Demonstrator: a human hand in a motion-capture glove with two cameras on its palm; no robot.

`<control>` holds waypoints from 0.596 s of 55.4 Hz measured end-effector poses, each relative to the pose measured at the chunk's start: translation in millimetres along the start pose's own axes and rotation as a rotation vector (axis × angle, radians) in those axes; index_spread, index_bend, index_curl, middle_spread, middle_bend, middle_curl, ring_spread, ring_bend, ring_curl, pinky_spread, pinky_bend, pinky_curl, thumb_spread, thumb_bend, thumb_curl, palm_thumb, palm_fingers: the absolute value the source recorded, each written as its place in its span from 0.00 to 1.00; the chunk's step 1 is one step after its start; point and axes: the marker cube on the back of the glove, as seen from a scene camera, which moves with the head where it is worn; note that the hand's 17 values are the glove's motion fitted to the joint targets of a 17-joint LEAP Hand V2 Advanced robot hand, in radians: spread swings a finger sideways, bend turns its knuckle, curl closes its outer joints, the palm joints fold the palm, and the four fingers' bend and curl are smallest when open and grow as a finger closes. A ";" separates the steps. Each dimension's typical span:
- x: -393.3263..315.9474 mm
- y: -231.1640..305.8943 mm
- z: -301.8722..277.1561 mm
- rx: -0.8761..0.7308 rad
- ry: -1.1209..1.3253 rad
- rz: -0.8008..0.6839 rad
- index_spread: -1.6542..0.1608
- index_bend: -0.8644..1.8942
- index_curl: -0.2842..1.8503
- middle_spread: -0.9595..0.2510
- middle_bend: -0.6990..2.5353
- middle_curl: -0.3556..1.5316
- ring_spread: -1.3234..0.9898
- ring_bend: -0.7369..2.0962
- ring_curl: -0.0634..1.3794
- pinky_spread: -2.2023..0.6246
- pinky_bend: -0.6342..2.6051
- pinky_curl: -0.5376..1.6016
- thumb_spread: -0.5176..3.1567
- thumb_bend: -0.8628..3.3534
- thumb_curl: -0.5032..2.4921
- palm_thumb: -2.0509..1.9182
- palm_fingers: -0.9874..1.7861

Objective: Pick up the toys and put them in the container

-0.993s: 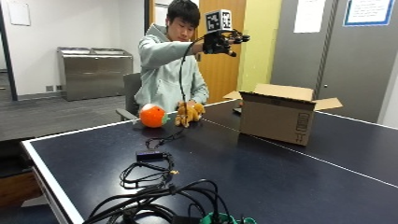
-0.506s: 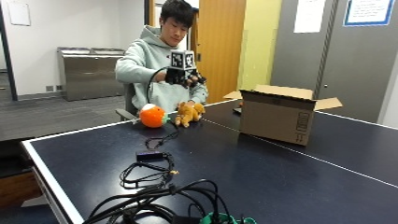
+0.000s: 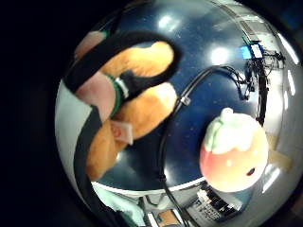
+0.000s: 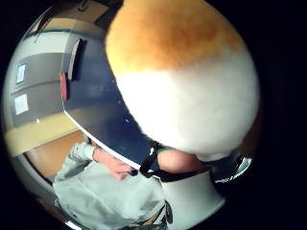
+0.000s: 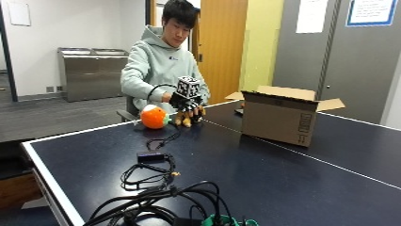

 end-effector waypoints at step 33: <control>-10.4 -36.2 -131.9 -0.323 0.041 -0.067 0.72 0.41 0.23 0.62 0.43 0.47 0.41 0.62 0.37 0.64 0.49 0.44 0.33 0.23 0.40 0.66 0.76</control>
